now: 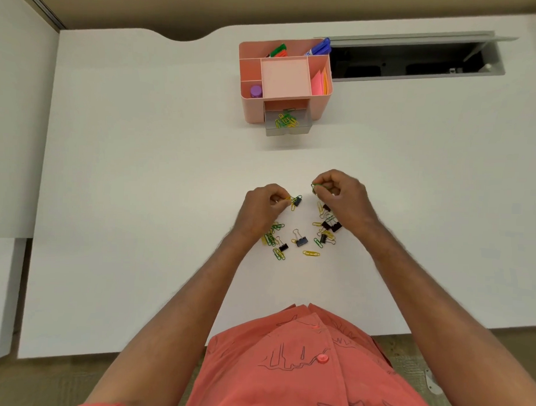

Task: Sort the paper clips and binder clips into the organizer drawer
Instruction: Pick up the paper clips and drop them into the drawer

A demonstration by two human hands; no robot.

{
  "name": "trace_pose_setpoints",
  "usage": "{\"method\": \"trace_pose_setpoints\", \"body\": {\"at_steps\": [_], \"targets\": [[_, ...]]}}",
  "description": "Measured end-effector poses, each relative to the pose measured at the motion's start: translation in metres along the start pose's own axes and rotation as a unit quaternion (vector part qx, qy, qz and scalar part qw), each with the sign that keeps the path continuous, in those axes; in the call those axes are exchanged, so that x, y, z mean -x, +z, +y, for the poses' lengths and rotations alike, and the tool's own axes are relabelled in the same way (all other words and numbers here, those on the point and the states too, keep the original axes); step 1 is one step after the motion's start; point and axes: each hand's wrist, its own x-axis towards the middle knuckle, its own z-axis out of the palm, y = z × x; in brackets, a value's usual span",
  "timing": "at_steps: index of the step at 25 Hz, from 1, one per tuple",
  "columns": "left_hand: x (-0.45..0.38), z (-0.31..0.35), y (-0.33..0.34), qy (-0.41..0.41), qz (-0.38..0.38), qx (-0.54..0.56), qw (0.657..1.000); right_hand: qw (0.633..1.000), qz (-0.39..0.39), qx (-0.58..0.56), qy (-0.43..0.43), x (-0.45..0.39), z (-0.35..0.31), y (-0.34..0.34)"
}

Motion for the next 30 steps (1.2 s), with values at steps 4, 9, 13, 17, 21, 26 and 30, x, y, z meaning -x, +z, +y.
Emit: {"method": "trace_pose_setpoints", "body": {"at_steps": [4, 9, 13, 17, 21, 26, 30], "targets": [[-0.011, 0.016, -0.022, 0.026, 0.076, 0.065, 0.995, 0.997, 0.061, -0.002, -0.055, -0.04, -0.043, -0.008], [-0.041, 0.047, -0.053, 0.061, 0.133, 0.048, 0.988, 0.967, 0.103, 0.181, -0.146, -0.095, -0.092, -0.006], [-0.071, 0.064, -0.069, 0.072, 0.159, -0.022, 0.984, 0.924, 0.076, 0.337, -0.164, -0.124, -0.101, 0.003], [-0.099, 0.076, -0.074, 0.092, 0.174, -0.151, 0.969, 0.932, 0.081, 0.312, -0.167, -0.125, -0.094, 0.002], [-0.124, 0.081, -0.068, 0.094, 0.164, -0.241, 0.952, 0.949, 0.125, 0.235, -0.168, -0.107, -0.076, -0.003], [-0.126, 0.08, -0.061, 0.123, 0.161, -0.273, 0.94, 0.963, 0.127, 0.197, -0.133, -0.076, -0.041, -0.004], [-0.095, 0.064, -0.056, 0.151, 0.203, -0.22, 0.942, 0.975, 0.112, 0.162, -0.105, -0.034, -0.019, 0.008]]}}
